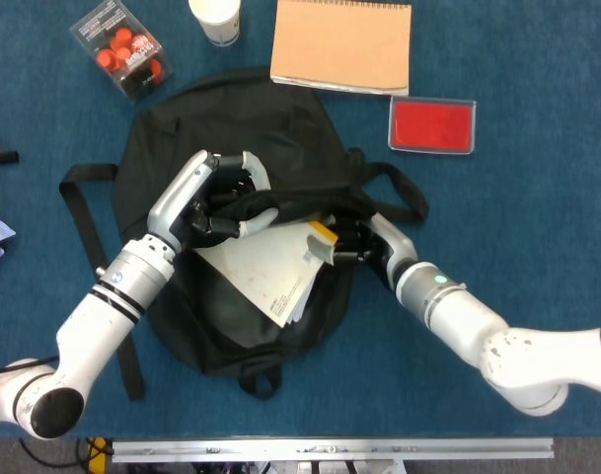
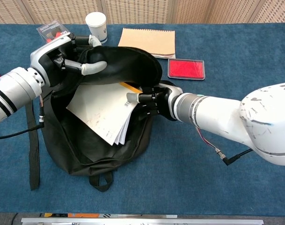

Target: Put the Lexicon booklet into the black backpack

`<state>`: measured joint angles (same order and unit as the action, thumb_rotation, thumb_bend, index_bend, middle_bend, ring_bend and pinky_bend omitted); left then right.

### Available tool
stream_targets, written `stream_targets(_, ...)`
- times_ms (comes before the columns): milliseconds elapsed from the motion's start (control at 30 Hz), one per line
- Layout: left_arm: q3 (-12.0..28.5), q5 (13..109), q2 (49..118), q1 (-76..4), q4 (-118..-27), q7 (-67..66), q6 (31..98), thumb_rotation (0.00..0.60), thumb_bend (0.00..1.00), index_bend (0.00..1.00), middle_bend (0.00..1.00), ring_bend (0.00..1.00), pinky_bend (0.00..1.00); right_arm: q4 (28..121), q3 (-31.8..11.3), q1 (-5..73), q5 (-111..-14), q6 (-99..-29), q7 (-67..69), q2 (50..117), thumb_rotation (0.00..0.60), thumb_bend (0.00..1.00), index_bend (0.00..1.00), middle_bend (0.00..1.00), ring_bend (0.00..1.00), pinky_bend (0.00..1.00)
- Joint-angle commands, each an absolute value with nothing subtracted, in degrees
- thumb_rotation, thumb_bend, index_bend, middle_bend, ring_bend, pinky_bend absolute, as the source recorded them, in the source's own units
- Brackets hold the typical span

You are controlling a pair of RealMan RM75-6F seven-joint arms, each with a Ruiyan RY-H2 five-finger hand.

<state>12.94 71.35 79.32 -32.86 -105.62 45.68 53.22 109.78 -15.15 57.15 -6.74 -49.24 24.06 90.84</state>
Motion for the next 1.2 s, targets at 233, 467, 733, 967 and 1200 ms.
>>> stream_targets(233,13.54,70.37,79.02,-32.93,-106.17,45.72,52.08,0.6,0.28,0.58,0.61,0.6,0.57,110.14,-14.92,51.24,-14.27,-37.14,22.91,84.99,0.6,0.15,0.26,0.26,0.14,0.36)
stream_targets(467,13.89,69.49,79.01,-32.87,-106.01,45.64,51.4,0.6,0.28,0.57,0.61,0.6,0.56,110.95,-14.75,48.96,-18.44,-32.33,22.84,80.72,0.6,0.03,0.13,0.19,0.09,0.35)
stream_targets(733,14.48,68.77,78.79,-32.78,-105.84,45.79,50.68,0.6,0.28,0.57,0.61,0.6,0.55,111.52,-13.83,48.3,-21.99,-28.46,22.31,76.83,0.6,0.0,0.06,0.15,0.08,0.35)
stream_targets(967,14.77,68.41,78.63,-32.74,-105.66,45.83,50.0,0.6,0.28,0.56,0.6,0.59,0.54,113.11,-11.69,47.91,-26.68,-29.94,19.4,73.58,0.6,0.0,0.01,0.14,0.07,0.35)
stream_targets(1200,14.98,68.18,78.34,-32.84,-105.79,45.41,49.3,0.6,0.28,0.56,0.59,0.58,0.53,115.78,-8.35,46.36,-33.91,-33.75,14.21,69.68,0.6,0.0,0.0,0.13,0.06,0.34)
